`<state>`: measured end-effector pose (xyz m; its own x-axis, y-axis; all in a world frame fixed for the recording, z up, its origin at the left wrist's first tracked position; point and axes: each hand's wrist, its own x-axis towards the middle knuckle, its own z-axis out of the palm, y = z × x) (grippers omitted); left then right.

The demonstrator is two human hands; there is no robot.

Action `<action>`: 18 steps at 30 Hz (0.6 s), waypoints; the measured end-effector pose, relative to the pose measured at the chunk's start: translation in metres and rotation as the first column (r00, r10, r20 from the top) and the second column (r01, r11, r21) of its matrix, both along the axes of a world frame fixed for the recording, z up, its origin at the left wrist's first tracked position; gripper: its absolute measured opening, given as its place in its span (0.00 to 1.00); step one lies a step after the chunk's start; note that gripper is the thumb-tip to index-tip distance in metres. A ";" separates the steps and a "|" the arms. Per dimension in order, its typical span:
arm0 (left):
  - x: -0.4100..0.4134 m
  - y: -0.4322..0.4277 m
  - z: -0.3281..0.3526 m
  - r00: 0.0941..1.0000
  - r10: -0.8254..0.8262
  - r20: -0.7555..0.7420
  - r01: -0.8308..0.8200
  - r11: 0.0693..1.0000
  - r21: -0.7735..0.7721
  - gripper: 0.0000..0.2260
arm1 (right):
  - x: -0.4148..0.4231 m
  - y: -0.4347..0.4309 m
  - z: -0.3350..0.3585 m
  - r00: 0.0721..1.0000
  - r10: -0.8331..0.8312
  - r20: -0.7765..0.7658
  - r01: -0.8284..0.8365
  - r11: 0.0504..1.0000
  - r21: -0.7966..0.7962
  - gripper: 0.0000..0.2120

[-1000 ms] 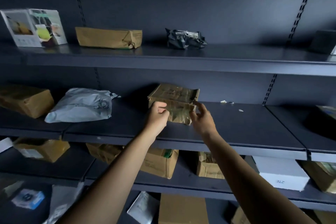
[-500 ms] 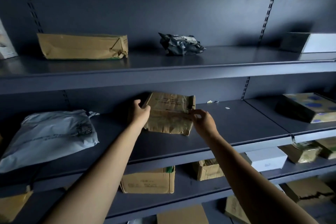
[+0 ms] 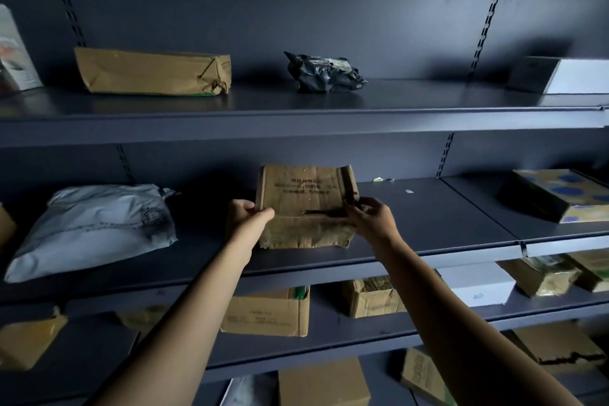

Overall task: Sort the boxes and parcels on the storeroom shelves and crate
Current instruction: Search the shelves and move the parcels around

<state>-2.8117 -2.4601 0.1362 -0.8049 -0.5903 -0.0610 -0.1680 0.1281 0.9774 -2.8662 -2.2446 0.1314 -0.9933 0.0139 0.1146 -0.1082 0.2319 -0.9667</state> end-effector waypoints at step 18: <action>0.089 0.069 -0.013 0.983 0.158 -0.091 -0.164 0.984 -0.062 0.12 | 0.050 0.054 -0.013 0.911 0.413 0.017 -0.375 0.842 -0.389 0.07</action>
<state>-2.7232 -2.3916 0.1235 -0.6993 -0.7131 0.0496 -0.1080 0.1740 0.9788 -2.8160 -2.1906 0.1182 -0.9297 -0.3589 0.0833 -0.0163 -0.1858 -0.9825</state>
